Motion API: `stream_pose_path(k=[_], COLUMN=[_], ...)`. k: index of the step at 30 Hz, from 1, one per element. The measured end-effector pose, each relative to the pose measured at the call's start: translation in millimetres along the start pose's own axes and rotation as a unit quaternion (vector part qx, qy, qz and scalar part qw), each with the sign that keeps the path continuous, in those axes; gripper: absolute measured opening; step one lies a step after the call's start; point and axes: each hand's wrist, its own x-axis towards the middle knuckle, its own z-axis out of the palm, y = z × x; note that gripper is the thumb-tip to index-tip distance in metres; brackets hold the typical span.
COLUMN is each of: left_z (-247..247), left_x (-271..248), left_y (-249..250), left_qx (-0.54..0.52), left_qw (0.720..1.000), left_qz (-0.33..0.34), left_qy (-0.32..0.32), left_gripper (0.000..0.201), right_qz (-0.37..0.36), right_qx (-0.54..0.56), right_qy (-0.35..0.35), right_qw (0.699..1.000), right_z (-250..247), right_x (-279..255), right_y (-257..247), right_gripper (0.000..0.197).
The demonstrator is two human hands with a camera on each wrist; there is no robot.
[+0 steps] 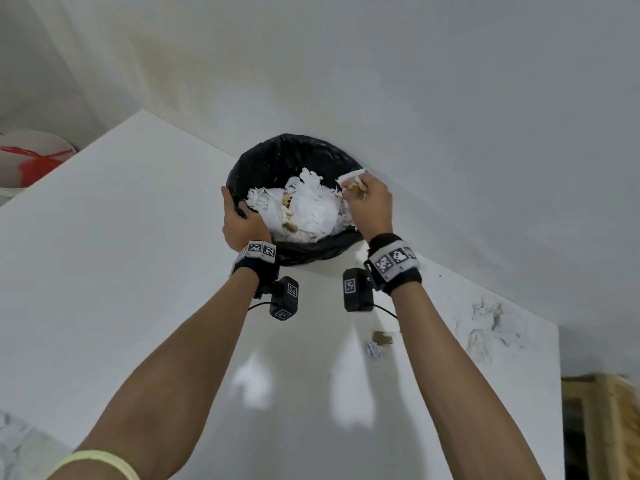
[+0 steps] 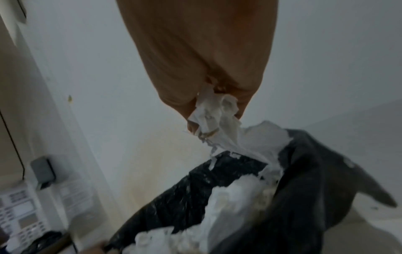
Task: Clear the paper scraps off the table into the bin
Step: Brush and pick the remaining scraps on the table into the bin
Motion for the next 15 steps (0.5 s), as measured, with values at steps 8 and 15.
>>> stream_pose_path(k=[8, 15], left_z=[2, 6], left_x=[4, 4], left_y=[2, 0], left_qx=[0.004, 0.010], left_qw=[1.000, 1.000], left_qz=[-0.011, 0.002], left_qy=[-0.004, 0.004], left_gripper=[0.047, 0.046], right_qz=[0.013, -0.008], right_qx=[-0.126, -0.043], right_qy=[-0.177, 0.088], right_qw=[0.976, 0.995], right_z=[42, -36], right_x=[-17, -12], right_y=[15, 78], right_gripper=[0.053, 0.025])
